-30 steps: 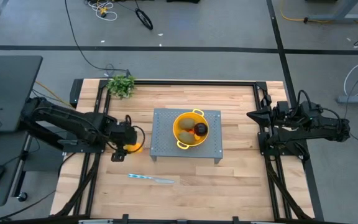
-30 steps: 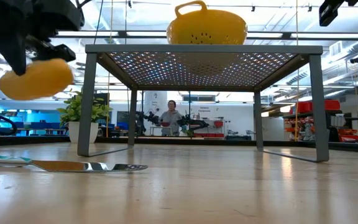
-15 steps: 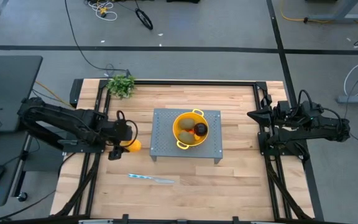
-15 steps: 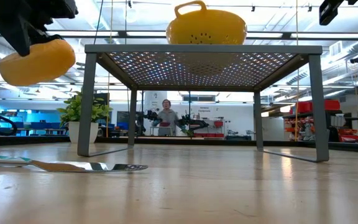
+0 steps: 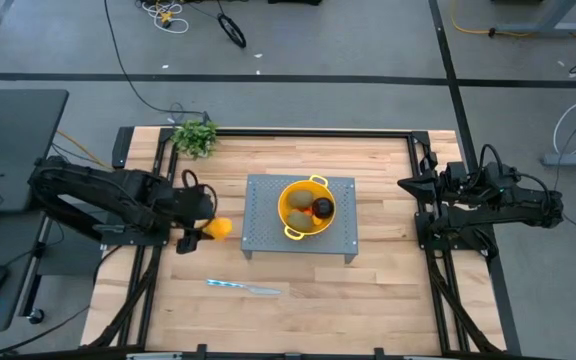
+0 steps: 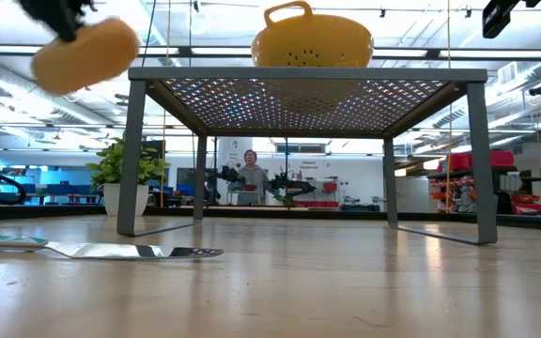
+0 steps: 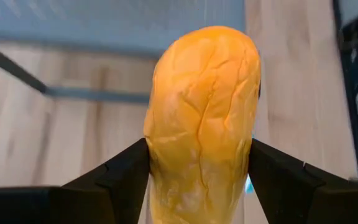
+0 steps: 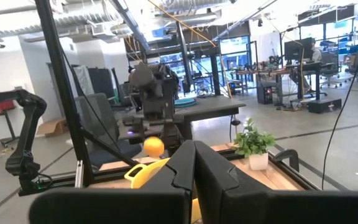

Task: Pick & Place Fruit
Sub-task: Put the mango into the strainer bowl on the shelf, then put the knife on the shelf to the left of the strainer bowl

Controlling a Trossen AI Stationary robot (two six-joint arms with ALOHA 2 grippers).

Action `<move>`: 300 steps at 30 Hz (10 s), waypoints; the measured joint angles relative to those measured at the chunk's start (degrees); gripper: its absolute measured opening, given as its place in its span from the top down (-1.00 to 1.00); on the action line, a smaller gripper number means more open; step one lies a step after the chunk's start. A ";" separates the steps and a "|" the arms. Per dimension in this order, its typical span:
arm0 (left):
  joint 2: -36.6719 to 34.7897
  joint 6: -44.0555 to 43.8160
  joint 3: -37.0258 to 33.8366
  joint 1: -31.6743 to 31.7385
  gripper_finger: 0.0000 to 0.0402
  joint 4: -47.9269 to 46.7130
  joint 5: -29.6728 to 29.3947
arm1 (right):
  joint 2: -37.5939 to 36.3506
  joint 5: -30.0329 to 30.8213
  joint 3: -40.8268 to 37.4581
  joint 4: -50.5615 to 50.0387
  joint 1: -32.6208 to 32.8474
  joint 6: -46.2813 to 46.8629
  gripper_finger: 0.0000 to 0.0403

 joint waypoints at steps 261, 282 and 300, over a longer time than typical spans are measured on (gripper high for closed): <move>16.00 6.38 13.86 -12.41 0.99 22.68 3.10 | 11.65 -2.08 0.07 12.46 0.21 -7.93 0.92; 8.52 4.64 9.49 -17.44 0.99 11.22 3.52 | 15.40 -2.08 0.07 12.47 0.22 -6.40 0.92; 4.27 0.99 -9.95 -17.49 0.99 20.08 9.39 | 16.59 -2.03 0.07 14.76 0.23 -6.34 0.92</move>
